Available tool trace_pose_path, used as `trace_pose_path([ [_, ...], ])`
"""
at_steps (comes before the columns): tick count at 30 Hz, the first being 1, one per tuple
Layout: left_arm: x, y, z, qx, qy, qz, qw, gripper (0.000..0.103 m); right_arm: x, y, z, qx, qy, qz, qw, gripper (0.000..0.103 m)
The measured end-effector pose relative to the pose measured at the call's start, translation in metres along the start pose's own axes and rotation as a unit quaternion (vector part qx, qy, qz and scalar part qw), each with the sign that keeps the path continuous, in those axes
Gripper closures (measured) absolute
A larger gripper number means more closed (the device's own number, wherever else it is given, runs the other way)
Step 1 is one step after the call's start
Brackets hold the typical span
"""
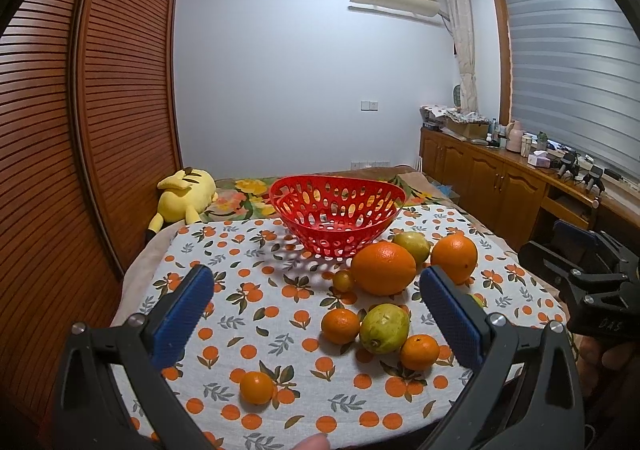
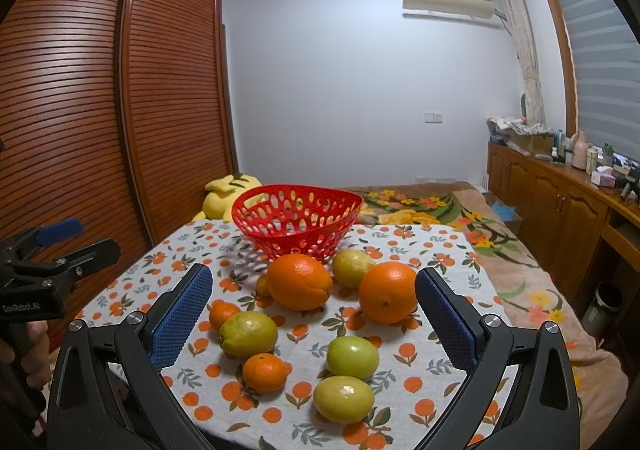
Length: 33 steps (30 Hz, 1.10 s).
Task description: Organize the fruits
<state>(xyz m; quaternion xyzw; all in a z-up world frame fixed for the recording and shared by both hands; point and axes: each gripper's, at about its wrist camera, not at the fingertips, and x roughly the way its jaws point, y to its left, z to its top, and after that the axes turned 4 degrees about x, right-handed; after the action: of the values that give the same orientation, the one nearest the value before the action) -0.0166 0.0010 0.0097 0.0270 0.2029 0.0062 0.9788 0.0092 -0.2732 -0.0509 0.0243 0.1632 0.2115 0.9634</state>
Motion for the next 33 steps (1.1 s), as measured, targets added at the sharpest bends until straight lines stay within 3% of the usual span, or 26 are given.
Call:
trace_pose_path([
  [33,-0.0043,0.0001,0.0044,0.000,-0.005,-0.001,1.0000,0.000,-0.0055,0.0006,0.0026,-0.002,-0.002,-0.008,1.000,0.000],
])
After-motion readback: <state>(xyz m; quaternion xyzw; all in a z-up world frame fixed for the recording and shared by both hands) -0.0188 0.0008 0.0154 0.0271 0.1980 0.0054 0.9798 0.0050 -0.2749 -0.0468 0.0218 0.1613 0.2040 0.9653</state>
